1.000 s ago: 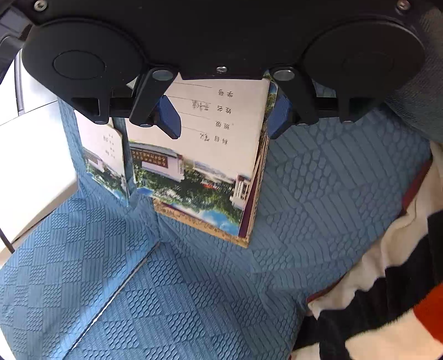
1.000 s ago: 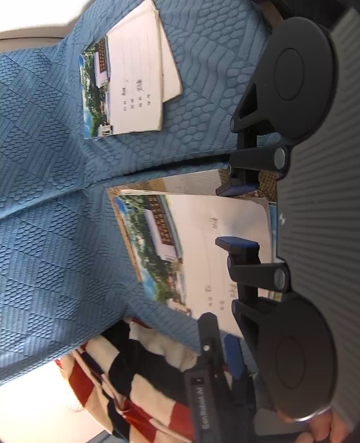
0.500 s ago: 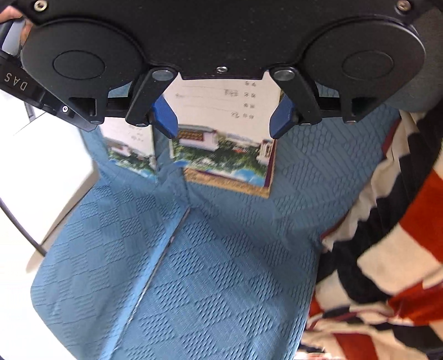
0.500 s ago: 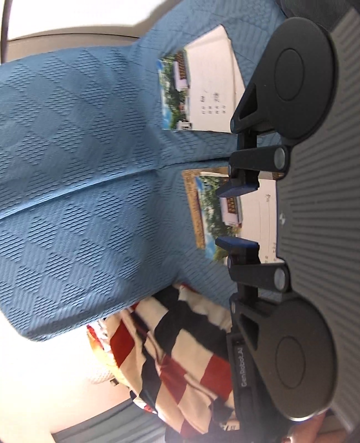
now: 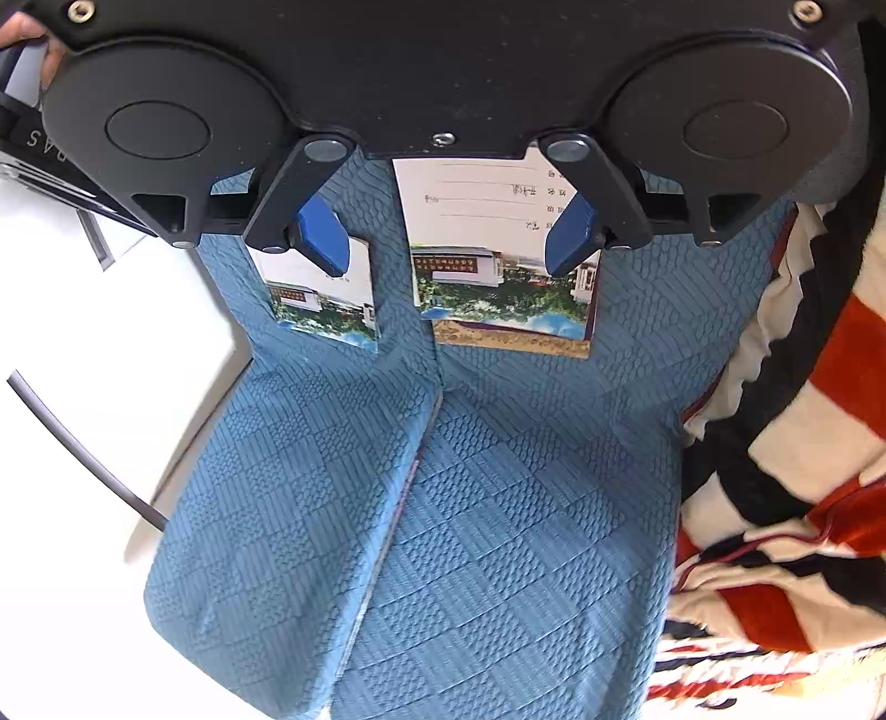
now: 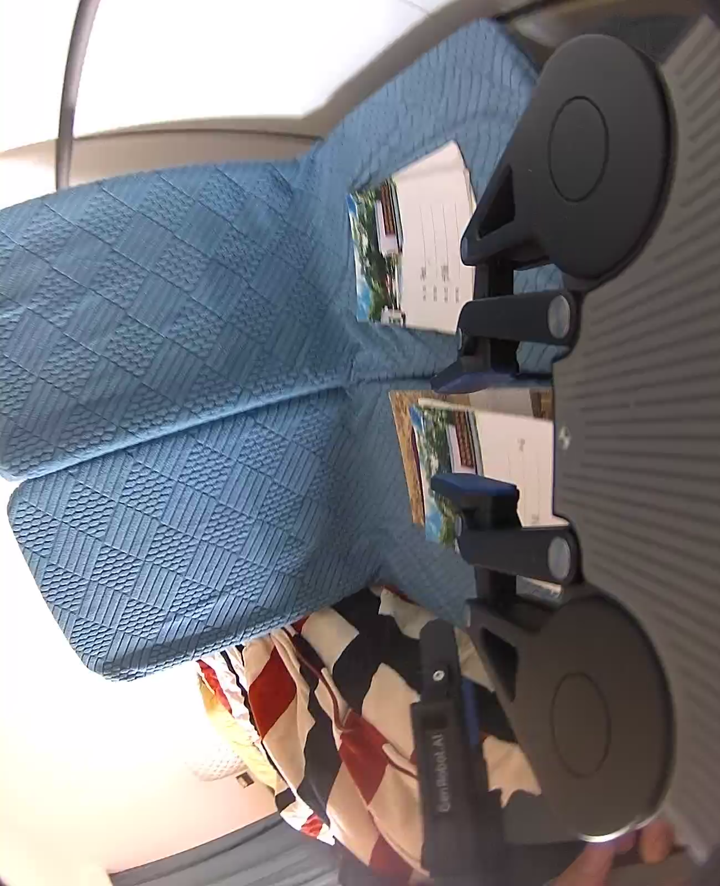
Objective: Organize objects
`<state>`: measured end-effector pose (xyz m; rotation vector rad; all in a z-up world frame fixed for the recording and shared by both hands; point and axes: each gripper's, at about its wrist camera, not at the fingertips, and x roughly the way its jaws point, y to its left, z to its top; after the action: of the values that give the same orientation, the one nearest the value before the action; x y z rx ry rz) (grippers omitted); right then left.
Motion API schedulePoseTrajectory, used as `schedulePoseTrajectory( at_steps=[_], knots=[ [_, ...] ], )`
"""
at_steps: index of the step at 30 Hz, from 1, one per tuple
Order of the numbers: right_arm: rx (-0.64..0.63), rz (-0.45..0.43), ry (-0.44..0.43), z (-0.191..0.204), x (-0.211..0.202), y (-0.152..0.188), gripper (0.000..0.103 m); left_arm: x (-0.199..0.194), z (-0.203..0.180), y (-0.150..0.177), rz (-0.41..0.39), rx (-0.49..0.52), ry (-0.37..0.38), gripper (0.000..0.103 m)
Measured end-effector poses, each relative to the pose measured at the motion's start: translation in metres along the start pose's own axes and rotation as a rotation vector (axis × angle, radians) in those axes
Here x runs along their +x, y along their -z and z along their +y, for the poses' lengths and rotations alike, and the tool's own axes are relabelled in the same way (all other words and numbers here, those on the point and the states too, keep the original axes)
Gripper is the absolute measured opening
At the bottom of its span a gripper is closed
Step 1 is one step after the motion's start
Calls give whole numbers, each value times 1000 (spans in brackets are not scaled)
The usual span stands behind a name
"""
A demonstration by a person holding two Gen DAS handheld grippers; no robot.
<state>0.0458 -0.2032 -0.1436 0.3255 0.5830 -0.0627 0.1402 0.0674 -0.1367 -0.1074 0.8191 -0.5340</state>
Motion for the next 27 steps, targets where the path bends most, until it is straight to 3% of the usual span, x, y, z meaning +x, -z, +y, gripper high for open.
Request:
schedulePoseTrajectory(
  at_steps=[8, 17, 19, 27],
  knots=[
    [16, -9, 44, -8, -21, 3, 36, -12, -21, 1, 7, 26, -2, 86],
    [26, -15, 73, -24, -28, -1, 72, -14, -42, 7, 5, 76, 12, 101],
    [15, -29, 89, -28, -30, -2, 91, -13, -46, 7, 6, 72, 18, 102],
    [59, -6, 119, -51, -33, -1, 91, -6, -65, 11, 33, 86, 24, 102]
  ],
)
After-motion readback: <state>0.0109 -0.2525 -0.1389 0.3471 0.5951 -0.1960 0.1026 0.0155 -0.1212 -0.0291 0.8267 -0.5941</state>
